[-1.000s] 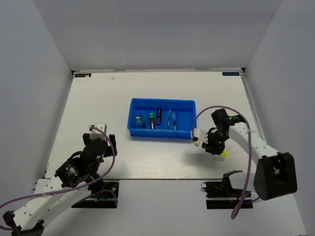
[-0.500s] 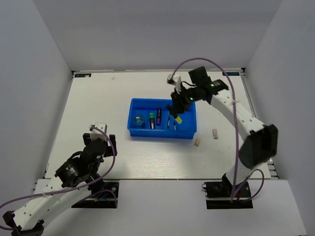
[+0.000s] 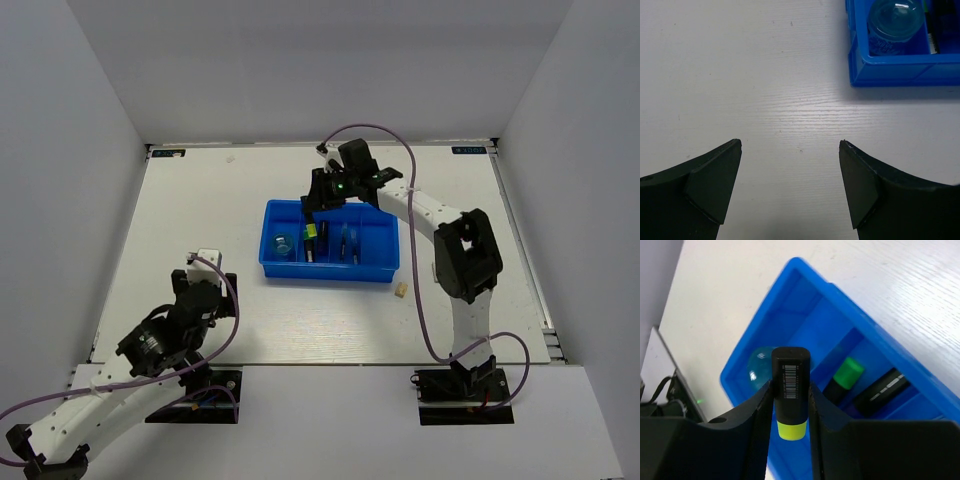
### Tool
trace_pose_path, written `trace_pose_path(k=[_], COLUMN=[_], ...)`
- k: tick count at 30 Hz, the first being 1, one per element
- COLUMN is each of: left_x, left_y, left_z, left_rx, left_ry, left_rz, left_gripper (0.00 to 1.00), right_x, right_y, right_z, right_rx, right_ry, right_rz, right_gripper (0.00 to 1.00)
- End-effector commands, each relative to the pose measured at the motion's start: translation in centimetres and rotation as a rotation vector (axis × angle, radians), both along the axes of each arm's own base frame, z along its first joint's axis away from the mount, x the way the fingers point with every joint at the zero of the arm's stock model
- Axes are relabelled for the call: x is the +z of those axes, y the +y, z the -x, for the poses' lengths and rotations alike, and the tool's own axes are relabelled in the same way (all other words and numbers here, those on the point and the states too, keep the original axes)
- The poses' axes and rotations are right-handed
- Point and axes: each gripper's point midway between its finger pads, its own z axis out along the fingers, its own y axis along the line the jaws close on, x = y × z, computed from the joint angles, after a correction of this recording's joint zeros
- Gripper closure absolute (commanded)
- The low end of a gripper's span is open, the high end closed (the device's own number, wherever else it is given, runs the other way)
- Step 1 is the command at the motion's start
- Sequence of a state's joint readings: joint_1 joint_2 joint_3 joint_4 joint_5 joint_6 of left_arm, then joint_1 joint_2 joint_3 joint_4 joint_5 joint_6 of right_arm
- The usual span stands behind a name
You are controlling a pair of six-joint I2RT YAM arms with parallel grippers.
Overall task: Sort the stationery into containers
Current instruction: Place the pen in the storage box.
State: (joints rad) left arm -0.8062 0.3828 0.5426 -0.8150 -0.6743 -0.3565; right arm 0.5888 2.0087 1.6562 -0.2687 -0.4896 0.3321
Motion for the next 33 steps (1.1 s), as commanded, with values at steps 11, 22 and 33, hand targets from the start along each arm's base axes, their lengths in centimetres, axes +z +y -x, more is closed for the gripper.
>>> trace_pose_path(k=[11, 22, 33], left_x=[-0.1, -0.2, -0.4], left_y=[-0.1, -0.5, -1.8], left_z=[-0.2, -0.1, 0.2], left_rx=[-0.003, -0.024, -0.085], left_ry=[0.004, 0.005, 0.042], left_rz=[-0.015, 0.008, 0.025], left_gripper=[0.11, 0.63, 0.49], right_x=[-0.4, 4.7, 3.7], right_y=[0.1, -4.7, -27.5], right_z=[-1.2, 1.5, 6.0], right_rx=[0.016, 0.022, -0.411], right_ry=[-0.067, -0.236, -0.379], right_rz=[0.001, 0.096, 0.743], right_gripper=[0.47, 1.0, 1.0])
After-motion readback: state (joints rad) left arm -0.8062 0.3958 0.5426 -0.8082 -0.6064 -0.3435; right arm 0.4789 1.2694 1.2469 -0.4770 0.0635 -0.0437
